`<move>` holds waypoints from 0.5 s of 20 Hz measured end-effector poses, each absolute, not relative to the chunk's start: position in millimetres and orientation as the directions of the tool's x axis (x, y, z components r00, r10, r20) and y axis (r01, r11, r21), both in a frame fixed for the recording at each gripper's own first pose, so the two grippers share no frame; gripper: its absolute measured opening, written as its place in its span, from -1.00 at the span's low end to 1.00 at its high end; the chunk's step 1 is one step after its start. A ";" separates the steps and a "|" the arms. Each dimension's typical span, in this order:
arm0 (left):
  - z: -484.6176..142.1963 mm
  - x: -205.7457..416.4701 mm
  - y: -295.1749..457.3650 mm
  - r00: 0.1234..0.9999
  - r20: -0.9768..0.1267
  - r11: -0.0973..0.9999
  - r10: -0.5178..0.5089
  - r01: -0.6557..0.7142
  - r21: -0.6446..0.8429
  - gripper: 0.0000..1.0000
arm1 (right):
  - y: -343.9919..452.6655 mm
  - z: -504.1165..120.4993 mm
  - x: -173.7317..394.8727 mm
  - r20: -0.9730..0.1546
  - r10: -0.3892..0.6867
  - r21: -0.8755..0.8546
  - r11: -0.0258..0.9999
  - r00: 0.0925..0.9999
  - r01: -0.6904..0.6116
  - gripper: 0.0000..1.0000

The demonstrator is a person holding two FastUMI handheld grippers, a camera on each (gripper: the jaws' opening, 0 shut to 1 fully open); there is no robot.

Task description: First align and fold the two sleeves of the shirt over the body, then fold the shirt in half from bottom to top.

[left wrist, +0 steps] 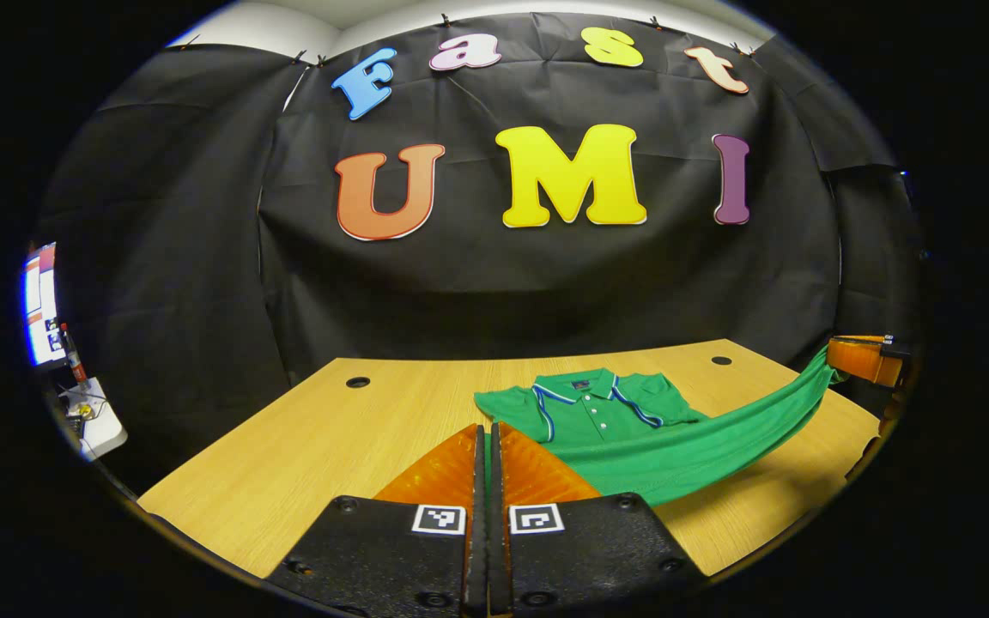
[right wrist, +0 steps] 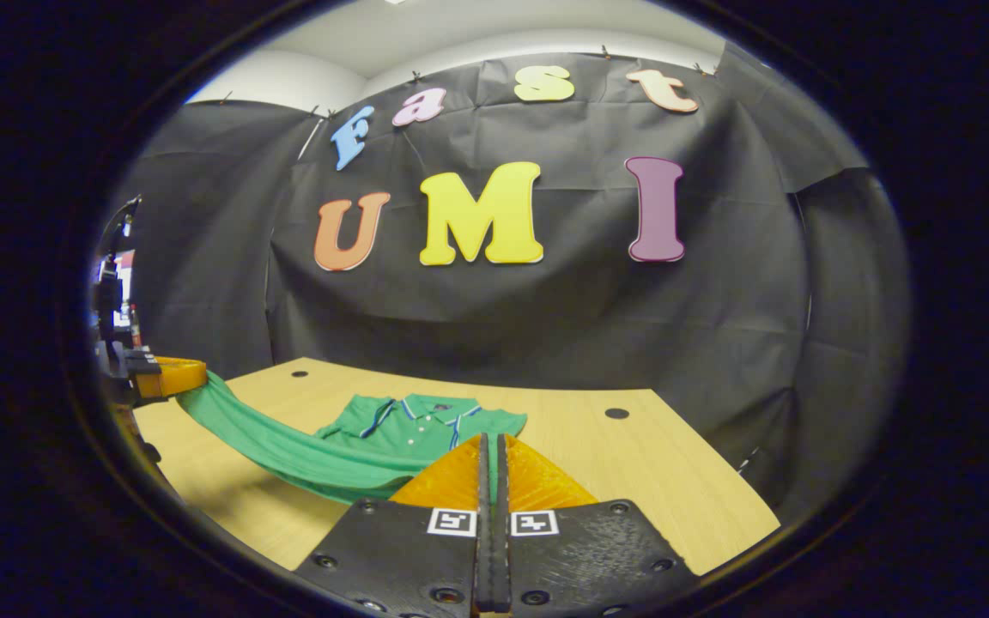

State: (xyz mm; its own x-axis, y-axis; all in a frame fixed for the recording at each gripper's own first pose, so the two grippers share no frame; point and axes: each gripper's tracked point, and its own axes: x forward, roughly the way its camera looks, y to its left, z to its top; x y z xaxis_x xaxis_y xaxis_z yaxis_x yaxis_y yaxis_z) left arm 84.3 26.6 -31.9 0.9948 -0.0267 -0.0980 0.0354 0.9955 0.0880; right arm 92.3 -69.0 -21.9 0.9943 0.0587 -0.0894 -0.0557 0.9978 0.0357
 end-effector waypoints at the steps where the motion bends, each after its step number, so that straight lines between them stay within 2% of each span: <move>1: -26.2 101.1 27.4 0.995 -0.097 0.995 -0.027 0.036 0.095 -0.88 | -72.9 -12.7 111.7 -0.092 0.054 0.033 0.998 0.994 -0.051 -1.00; 10: 8.4 268.7 27.3 0.993 -0.111 0.996 -0.040 0.049 0.081 -0.88 | -87.0 5.0 288.2 -0.141 -0.009 -0.008 1.000 0.990 0.008 -0.99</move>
